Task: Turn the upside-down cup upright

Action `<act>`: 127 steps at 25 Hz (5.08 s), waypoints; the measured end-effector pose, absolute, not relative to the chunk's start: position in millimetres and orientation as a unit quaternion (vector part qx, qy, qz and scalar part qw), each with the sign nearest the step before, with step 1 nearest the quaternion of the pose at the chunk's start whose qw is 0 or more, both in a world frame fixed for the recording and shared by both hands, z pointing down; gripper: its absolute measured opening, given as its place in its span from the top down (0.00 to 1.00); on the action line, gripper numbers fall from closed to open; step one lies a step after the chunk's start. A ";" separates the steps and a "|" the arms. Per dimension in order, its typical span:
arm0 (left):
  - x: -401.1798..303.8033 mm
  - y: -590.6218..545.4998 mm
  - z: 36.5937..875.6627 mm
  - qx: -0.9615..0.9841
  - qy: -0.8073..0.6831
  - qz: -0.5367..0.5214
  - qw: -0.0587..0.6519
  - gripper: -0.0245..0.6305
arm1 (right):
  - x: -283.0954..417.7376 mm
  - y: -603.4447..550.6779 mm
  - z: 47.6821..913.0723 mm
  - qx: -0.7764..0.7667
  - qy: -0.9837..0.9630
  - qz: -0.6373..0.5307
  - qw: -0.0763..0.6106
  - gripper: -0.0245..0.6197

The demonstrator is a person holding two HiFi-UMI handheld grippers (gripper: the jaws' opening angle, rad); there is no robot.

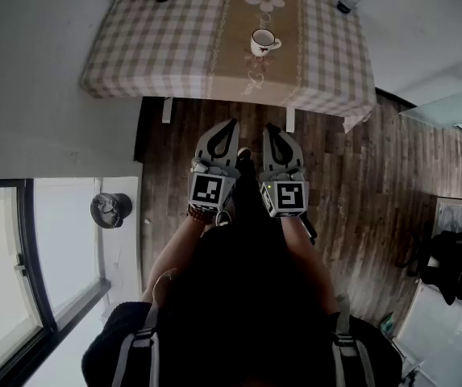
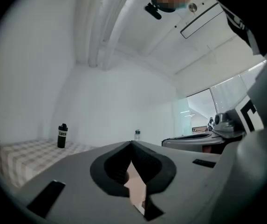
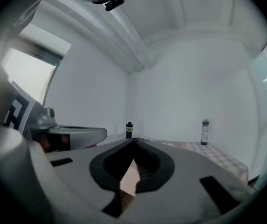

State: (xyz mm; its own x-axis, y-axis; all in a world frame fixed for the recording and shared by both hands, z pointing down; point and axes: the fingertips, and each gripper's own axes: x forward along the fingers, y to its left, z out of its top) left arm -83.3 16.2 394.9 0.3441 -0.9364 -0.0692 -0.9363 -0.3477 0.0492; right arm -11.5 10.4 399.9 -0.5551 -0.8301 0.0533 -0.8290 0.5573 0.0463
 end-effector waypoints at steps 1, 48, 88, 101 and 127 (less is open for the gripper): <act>-84.2 0.3 398.4 0.821 -0.569 -0.041 0.002 0.98 | -12.0 -6.2 403.4 0.471 -0.882 -0.004 0.030 0.96; -22.5 -125.8 576.8 0.949 -0.253 0.148 0.112 0.26 | 55.0 -81.1 456.8 0.621 -0.781 0.044 0.053 0.95; -20.5 -133.9 580.5 0.914 -0.364 0.119 0.138 0.35 | 59.3 -74.6 484.0 0.537 -0.837 0.080 0.068 0.95; -41.5 -104.3 488.8 0.934 -0.340 0.032 0.105 0.35 | 34.4 -82.6 485.2 0.471 -0.877 0.057 0.076 0.80; -62.5 -81.3 455.5 0.914 -0.391 0.007 0.105 0.35 | -26.3 -90.2 461.3 0.417 -0.908 0.018 0.047 0.85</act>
